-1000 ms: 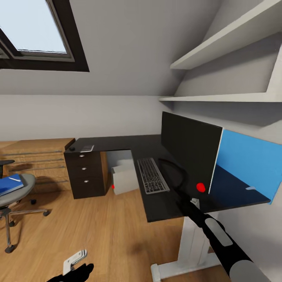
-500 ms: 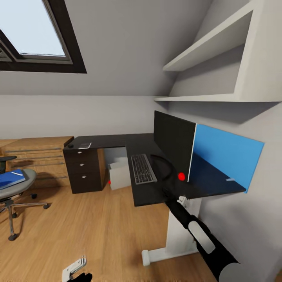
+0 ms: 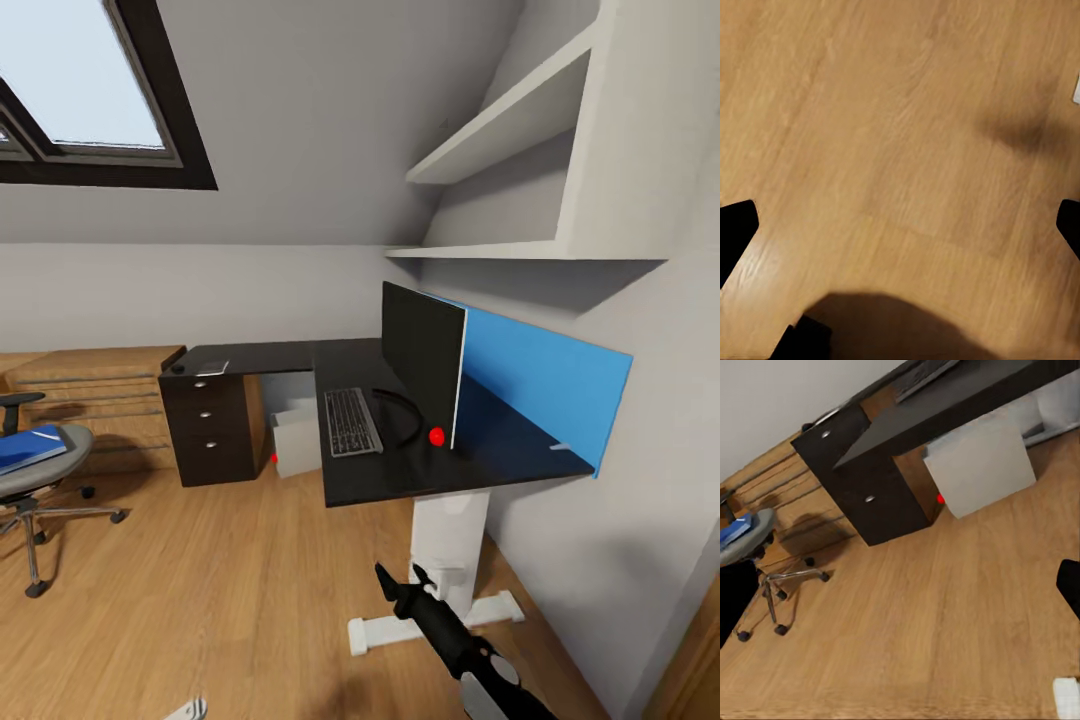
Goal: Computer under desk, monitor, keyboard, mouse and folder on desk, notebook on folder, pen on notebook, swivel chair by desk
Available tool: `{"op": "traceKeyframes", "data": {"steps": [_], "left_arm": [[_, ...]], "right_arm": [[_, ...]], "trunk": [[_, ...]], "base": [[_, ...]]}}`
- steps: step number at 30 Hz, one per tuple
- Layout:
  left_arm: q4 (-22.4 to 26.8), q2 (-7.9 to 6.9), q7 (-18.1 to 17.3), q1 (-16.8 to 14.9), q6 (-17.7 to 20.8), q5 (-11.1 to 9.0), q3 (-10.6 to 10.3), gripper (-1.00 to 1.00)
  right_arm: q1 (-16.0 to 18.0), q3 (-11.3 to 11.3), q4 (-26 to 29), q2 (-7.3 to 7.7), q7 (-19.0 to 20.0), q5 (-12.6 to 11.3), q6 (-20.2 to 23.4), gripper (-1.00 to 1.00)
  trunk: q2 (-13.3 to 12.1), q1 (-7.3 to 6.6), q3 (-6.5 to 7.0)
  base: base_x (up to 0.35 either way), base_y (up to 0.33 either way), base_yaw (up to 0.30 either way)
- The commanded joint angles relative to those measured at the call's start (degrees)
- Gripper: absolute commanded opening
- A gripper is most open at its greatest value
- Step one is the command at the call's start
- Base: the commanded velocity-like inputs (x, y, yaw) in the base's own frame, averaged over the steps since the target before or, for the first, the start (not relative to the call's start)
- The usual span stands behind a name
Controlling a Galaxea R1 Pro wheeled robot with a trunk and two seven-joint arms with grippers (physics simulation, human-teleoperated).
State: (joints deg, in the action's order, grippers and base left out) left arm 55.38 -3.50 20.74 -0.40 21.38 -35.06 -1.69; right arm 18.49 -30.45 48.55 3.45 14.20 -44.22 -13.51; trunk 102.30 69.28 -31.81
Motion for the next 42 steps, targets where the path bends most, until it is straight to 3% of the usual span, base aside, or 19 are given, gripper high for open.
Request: {"op": "traceKeyframes", "data": {"steps": [1,3,4,5,9,13,16,19,23,32,42], "left_arm": [[-0.02,-0.05,0.53,-0.01,0.06,-0.49,-0.18,1.00],[-0.18,-0.04,0.56,-0.02,0.00,-0.41,-0.15,1.00],[-0.38,-0.06,0.60,-0.04,-0.11,-0.38,-0.10,1.00],[-0.62,-0.07,0.61,-0.02,-0.17,-0.40,-0.07,1.00],[-3.70,-0.15,0.54,-0.03,-1.71,-0.27,0.02,1.00],[-5.81,-0.15,0.47,-0.01,-6.21,-0.25,-0.04,1.00],[-6.77,0.83,0.21,0.11,-7.13,-0.01,0.94,1.00],[-7.14,1.04,0.28,0.11,-8.09,-0.01,0.95,1.00],[-6.51,1.07,1.02,0.19,-7.08,-0.07,1.22,1.00],[-8.21,1.04,1.20,0.22,-5.61,0.07,1.17,1.00],[-10.19,1.08,0.97,0.22,-8.62,0.31,0.93,1.00]], "right_arm": [[-0.35,-0.39,-0.52,0.05,-0.93,0.38,-0.62,1.00],[-0.90,-0.55,-1.77,-0.01,-3.12,2.03,-1.04,1.00],[-1.48,-0.81,-5.15,-0.28,-7.56,4.52,-1.51,1.00],[-1.62,-0.89,-7.13,-0.57,-9.44,5.45,-1.61,1.00],[-1.81,-0.89,-15.55,-1.20,-12.47,6.99,-1.95,1.00],[-1.86,-0.88,-21.34,-1.48,-13.18,7.37,-3.47,1.00],[-1.95,-0.83,-22.26,-2.46,-13.93,7.76,-4.09,1.00],[-1.95,-0.83,-23.23,-2.52,-13.93,7.76,-4.09,1.00],[-1.96,-1.08,-24.52,-1.60,-13.63,8.03,-3.00,1.00],[-1.97,-1.10,-27.41,-1.16,-13.54,8.15,-2.86,1.00],[-1.97,-1.10,-28.40,-1.23,-13.70,7.97,-2.83,1.00]], "trunk": [[0.03,-0.01,-0.06],[0.03,-0.01,-0.06],[-0.37,-0.23,0.12],[-0.77,-0.45,0.30],[-2.37,-1.33,1.02],[-3.98,-2.21,1.74],[-3.96,-2.20,1.73],[-3.96,-2.20,1.73],[-5.57,-3.08,2.45],[-9.18,-5.05,4.06],[-13.19,-7.25,5.86]], "base": [[-0.019,-0.016,0.000],[-0.014,-0.012,0.000],[-0.005,-0.004,0.000],[-0.003,-0.003,0.000],[-0.001,-0.001,0.000],[0.000,0.000,0.000],[0.000,0.000,0.000],[0.000,0.000,0.000],[0.000,0.000,0.000],[0.000,0.000,0.000],[0.000,0.000,0.038]]}}
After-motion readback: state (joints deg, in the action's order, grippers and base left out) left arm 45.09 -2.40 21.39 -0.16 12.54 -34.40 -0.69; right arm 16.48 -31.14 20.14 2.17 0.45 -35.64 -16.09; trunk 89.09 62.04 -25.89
